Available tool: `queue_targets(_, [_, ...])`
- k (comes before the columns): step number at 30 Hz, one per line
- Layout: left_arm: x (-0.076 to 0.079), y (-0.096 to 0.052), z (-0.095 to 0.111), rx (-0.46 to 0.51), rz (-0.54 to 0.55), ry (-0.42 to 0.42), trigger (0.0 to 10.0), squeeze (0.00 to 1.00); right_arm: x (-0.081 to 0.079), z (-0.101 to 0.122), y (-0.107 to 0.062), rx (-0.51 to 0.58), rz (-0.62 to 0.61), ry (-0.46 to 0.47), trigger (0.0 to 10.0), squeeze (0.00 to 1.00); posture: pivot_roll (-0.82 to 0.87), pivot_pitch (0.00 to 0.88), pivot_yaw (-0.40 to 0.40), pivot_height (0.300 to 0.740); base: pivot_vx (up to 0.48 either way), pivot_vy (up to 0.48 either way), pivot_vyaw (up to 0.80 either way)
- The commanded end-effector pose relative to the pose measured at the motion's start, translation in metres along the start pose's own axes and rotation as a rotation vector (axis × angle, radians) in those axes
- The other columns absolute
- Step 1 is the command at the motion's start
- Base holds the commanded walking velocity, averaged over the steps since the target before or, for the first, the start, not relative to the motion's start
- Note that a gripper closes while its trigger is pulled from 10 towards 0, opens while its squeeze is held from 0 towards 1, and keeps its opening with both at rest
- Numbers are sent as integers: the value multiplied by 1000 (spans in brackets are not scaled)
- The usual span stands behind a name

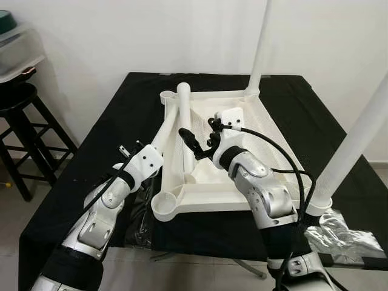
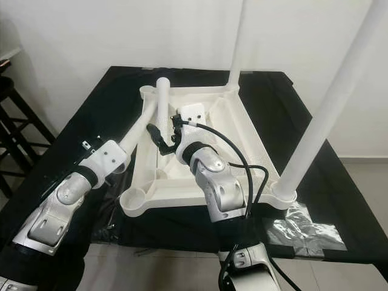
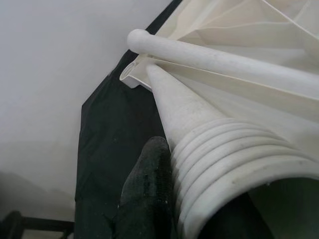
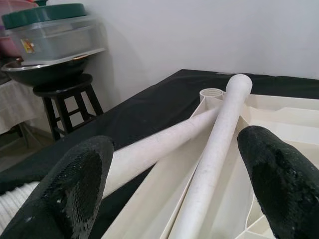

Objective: Building children table

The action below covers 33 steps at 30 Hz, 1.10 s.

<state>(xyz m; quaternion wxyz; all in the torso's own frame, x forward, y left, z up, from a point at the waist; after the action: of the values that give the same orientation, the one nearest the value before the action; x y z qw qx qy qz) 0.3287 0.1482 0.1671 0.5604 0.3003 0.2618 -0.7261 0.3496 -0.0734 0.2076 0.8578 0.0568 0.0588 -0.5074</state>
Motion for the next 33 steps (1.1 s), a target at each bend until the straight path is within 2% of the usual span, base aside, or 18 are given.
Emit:
queue_targets(1, [-15,1,19,76,56,-41,0,0,2,2,-3,29,1,24,10000,0,-43,32,-15,740,0,0,0])
queue_targets(4, [-31,-1,26,107,115,-90,0,0,2,6,-3,54,9,43,10000,0,-42,32,-15,740,0,0,0])
queue_targets(6, [-35,-1,27,114,128,-106,0,0,2,8,-3,61,12,51,10000,0,-42,32,-15,740,0,0,0])
queue_targets(7, [-49,-3,30,138,176,-146,0,0,0,13,-3,95,34,87,10000,0,-42,32,-15,740,0,0,0])
queue_targets(9, [-53,-4,31,145,190,-156,0,0,0,15,-3,105,41,98,10000,0,-42,32,-15,740,0,0,0])
queue_targets(11, [-65,-6,34,170,229,-167,0,0,-2,21,-4,139,63,125,10000,0,-38,28,-15,740,0,0,0])
queue_targets(15, [-80,-10,44,257,266,-266,0,0,-6,30,-5,187,103,181,10000,0,-37,26,-13,740,0,0,0])
queue_targets(16, [-83,-12,50,309,261,-348,0,0,-6,32,-6,203,116,216,10000,0,-36,25,-13,740,0,0,0])
queue_targets(18, [-87,-16,63,429,209,-573,0,0,-9,38,-8,248,164,345,10000,0,-34,23,-12,740,0,0,0])
queue_targets(19, [-87,-16,63,429,209,-573,0,0,-9,38,-8,248,164,345,10000,0,-34,23,-12,740,0,0,0])
queue_targets(21, [-87,-19,72,522,143,-742,0,0,-12,46,-12,299,237,502,10000,0,-28,18,-11,740,0,0,0])
queue_targets(22, [-84,-20,74,549,104,-784,0,0,-14,52,-16,334,313,586,10000,0,-21,13,-10,740,0,0,0])
queue_targets(24, [-79,-22,77,586,41,-839,0,0,-19,59,-24,375,440,663,10000,0,-18,11,-10,740,0,0,0])
queue_targets(28, [-71,-28,83,656,-59,-944,0,0,-29,69,-41,416,660,674,10000,0,-13,9,-14,740,0,0,0])
queue_targets(33, [-63,-35,85,713,-169,-1012,0,0,-32,77,-52,448,800,720,10000,0,-10,6,-18,740,0,0,0])
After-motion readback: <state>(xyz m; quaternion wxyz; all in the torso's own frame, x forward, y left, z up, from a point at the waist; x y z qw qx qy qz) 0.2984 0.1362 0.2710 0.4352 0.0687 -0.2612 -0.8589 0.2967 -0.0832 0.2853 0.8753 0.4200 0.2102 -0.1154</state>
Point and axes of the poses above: a point about 5 cm out from each wrist's last joint towards the gripper, its own y axis pointing out of the wrist towards the gripper, its own z axis along the axis of the wrist's last joint, x = y × z, the point moved 1 cm from there along y, pointing out of the wrist towards the gripper, and after that the axes turned 6 degrees about y, right-handed, at the moved point
